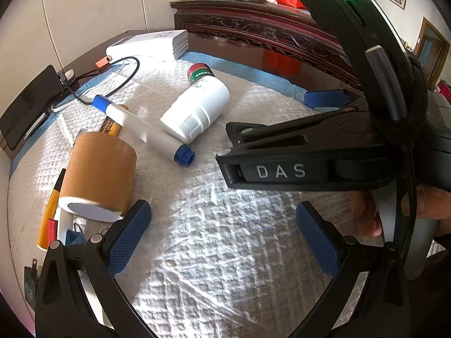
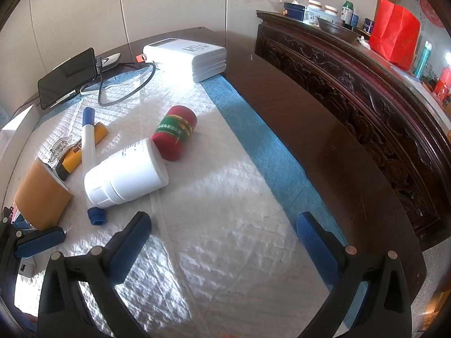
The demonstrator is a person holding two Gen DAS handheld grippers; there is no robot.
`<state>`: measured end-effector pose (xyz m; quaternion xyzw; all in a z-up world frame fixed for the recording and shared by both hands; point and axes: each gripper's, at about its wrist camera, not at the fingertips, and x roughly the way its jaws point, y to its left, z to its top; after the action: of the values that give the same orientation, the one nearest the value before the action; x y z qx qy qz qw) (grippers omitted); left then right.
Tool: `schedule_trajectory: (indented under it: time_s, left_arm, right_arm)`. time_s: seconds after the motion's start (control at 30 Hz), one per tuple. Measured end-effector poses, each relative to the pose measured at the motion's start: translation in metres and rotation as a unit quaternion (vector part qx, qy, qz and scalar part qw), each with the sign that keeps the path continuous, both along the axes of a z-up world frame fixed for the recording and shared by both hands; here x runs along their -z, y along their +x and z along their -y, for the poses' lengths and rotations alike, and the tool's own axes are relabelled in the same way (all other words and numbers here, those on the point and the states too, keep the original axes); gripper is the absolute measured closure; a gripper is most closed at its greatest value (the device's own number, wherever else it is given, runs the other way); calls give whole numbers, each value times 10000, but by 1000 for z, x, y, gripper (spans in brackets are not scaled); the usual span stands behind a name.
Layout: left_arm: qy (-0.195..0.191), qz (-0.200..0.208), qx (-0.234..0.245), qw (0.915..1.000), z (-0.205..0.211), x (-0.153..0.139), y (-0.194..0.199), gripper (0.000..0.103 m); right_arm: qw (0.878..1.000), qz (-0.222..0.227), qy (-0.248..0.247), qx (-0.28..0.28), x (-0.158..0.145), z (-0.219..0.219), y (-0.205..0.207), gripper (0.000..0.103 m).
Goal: Organize rigid objects
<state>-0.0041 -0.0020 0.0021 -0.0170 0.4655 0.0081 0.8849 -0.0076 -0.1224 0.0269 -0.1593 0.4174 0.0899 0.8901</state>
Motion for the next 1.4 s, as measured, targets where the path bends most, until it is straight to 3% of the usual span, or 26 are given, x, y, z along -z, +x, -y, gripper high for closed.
schedule_trajectory:
  time_s: [0.13, 0.2, 0.33, 0.43, 0.5, 0.6, 0.67, 0.77, 1.0, 1.2, 1.4]
  left_arm:
    - [-177, -294, 147, 9993, -1, -5, -10, 1]
    - [-331, -257, -3, 9991, -6, -11, -18, 1]
    - [-514, 191, -441, 9975, -24, -42, -48, 0]
    - [-659, 637, -940, 9913, -46, -68, -82, 0]
    - [-692, 846, -1472, 9830, -64, -79, -110, 0]
    - [-670, 971, -2489, 9613, -96, -82, -154, 0]
    - [-654, 791, -3063, 9464, -113, -73, -176, 0]
    - [-670, 357, -3477, 9345, -123, -52, -195, 0]
    - [-780, 132, -3520, 9327, -127, -34, -187, 0]
    - [-807, 39, -3655, 9273, -134, -27, -178, 1]
    - [-865, -62, -3742, 9233, -143, -20, -174, 6]
  right_arm:
    - [10000, 0, 0, -1, 0, 0, 0, 0]
    - [10000, 0, -1, -1, 0, 0, 0, 0]
    - [10000, 1, -1, -2, 0, 0, 0, 0]
    - [10000, 1, 3, -1, 0, 0, 0, 0]
    - [10000, 0, 3, -1, 0, 0, 0, 0]
    - [10000, 1, 1, -1, 0, 0, 0, 0]
    - [10000, 0, 1, -1, 0, 0, 0, 0]
    - [10000, 0, 1, -1, 0, 0, 0, 0]
    - [10000, -9, 15, -31, 0, 0, -1, 0]
    - [9982, 39, 161, -568, -11, 1, -13, 0]
    - [9947, 56, 169, -1010, -23, -29, -2, 0]
